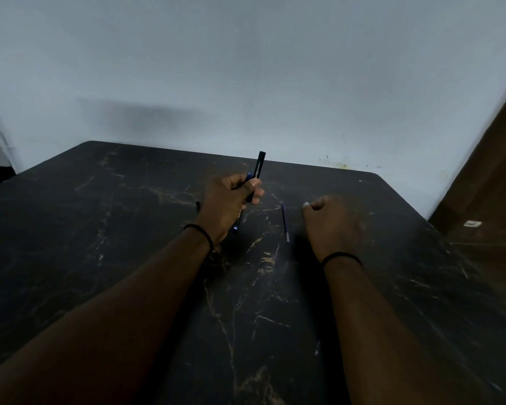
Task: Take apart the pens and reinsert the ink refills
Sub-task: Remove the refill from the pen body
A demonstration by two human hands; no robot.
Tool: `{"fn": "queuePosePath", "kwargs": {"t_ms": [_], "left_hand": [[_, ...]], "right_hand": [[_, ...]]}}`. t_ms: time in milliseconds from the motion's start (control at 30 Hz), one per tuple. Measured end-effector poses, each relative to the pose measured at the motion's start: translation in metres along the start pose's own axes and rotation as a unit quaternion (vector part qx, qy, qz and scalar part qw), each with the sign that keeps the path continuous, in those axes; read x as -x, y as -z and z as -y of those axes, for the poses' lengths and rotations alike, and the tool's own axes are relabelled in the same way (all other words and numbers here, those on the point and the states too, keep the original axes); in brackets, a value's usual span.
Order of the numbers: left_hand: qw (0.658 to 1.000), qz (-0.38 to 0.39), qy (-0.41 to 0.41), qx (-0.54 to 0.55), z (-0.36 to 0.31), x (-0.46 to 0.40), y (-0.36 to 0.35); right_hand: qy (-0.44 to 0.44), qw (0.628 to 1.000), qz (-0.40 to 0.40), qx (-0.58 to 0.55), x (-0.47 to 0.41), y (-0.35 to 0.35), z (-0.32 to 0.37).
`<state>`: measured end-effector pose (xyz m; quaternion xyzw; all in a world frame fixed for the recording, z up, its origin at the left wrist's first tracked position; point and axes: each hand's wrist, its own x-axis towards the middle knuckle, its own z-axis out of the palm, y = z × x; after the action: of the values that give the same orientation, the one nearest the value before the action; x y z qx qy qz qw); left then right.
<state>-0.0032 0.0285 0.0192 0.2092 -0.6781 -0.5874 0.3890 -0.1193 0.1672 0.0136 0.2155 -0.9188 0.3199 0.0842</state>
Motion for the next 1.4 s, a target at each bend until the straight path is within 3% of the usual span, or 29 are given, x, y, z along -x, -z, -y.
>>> {"fn": "queuePosePath", "kwargs": {"t_ms": [233, 533, 600, 700, 767, 833, 900, 967, 1400], "left_hand": [[1.0, -0.001, -0.013, -0.01, 0.0, 0.0, -0.002], [0.999, -0.004, -0.032, -0.034, 0.004, -0.001, -0.003], [0.998, -0.008, -0.034, -0.043, 0.006, -0.003, -0.002], [0.996, -0.016, -0.051, -0.065, 0.012, -0.007, 0.001], [0.995, -0.013, -0.056, -0.081, 0.015, -0.009, 0.003], [0.992, -0.007, -0.064, -0.107, 0.016, -0.011, 0.004], [0.986, -0.015, -0.08, -0.144, 0.018, -0.012, 0.004], [0.979, -0.015, -0.097, -0.177, 0.018, -0.011, 0.004], [0.976, 0.008, -0.134, -0.17, 0.013, -0.006, -0.001]], "right_hand": [[0.077, 0.986, 0.044, 0.141, 0.017, -0.015, 0.024], [0.141, 0.97, 0.141, 0.14, 0.024, -0.008, 0.037], [0.13, 0.982, 0.11, 0.086, 0.024, -0.004, 0.04], [0.108, 0.992, -0.004, -0.071, 0.021, 0.003, 0.042], [0.161, 0.961, -0.131, -0.181, 0.025, 0.007, 0.042], [0.228, 0.904, -0.217, -0.287, 0.028, 0.01, 0.043], [0.264, 0.867, -0.227, -0.358, 0.029, 0.012, 0.045], [0.28, 0.856, -0.219, -0.375, 0.03, 0.01, 0.046], [0.247, 0.884, -0.178, -0.354, 0.026, 0.0, 0.042]]}}
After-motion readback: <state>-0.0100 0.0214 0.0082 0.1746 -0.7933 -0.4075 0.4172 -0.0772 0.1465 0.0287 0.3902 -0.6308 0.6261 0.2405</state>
